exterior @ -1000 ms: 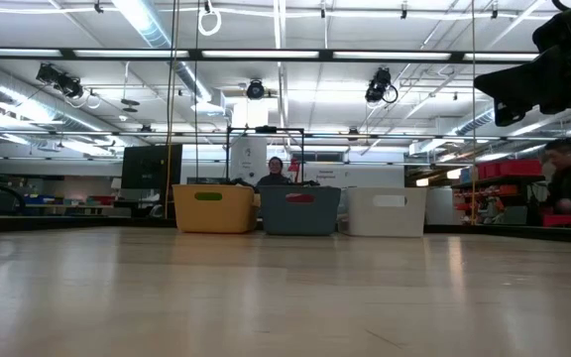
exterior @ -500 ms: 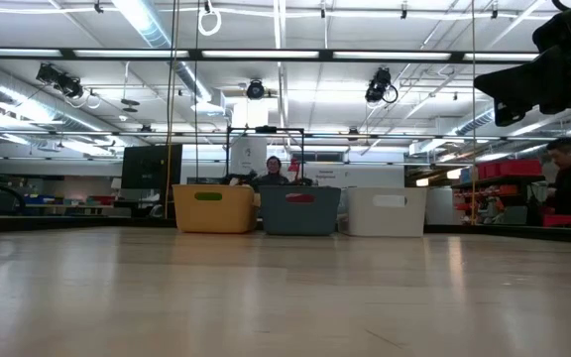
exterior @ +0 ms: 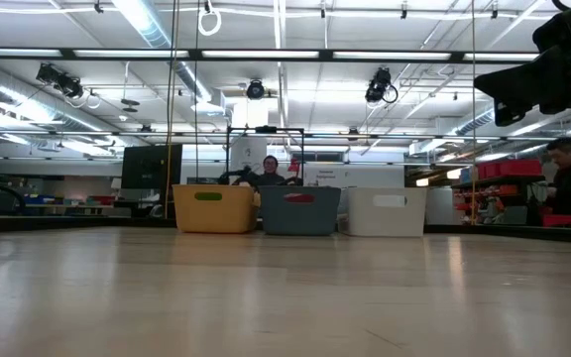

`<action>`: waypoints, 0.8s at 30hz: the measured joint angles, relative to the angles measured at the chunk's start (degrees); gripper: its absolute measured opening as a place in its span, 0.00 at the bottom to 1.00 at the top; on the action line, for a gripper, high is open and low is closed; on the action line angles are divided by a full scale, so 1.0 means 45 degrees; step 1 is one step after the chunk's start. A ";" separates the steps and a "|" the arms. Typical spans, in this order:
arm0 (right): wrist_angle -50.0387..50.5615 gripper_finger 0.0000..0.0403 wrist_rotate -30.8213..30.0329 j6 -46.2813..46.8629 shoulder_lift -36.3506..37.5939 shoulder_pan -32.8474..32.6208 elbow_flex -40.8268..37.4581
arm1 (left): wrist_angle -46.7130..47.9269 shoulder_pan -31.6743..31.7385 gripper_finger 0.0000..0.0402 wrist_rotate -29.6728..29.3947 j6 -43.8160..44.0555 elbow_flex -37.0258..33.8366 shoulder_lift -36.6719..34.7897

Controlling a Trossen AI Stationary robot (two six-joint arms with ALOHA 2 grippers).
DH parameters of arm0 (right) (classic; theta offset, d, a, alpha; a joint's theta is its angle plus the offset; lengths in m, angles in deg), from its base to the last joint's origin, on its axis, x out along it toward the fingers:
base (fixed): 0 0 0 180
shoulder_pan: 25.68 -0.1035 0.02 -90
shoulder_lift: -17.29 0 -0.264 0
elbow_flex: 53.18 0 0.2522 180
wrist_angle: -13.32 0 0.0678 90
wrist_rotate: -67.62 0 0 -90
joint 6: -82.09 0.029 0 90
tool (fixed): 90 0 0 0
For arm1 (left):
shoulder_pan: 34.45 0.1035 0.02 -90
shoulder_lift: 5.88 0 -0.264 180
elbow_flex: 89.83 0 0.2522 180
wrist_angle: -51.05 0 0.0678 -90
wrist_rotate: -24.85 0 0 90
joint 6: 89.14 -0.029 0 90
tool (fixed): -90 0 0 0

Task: Pick and place Stapler, Stapler remover, tape
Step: Return to Home Position

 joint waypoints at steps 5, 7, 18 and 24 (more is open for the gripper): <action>-0.0002 0.04 -0.0014 0.0010 0.0000 -0.0002 0.0000 | -0.0849 0.0164 0.03 0.0024 0.0444 -0.1875 -0.0682; 0.0000 0.04 -0.0001 0.0015 0.0000 -0.0001 0.0000 | -0.1486 0.0308 0.03 0.0040 0.0958 -0.2785 -0.0999; 0.0001 0.04 -0.0005 0.0024 0.0000 -0.0001 0.0000 | -0.5398 0.0689 0.03 0.0035 0.2008 -0.7523 -0.3936; 0.0000 0.04 -0.0006 0.0024 0.0000 -0.0001 0.0000 | -0.7254 0.0684 0.03 0.0031 0.2014 -0.9517 -0.5914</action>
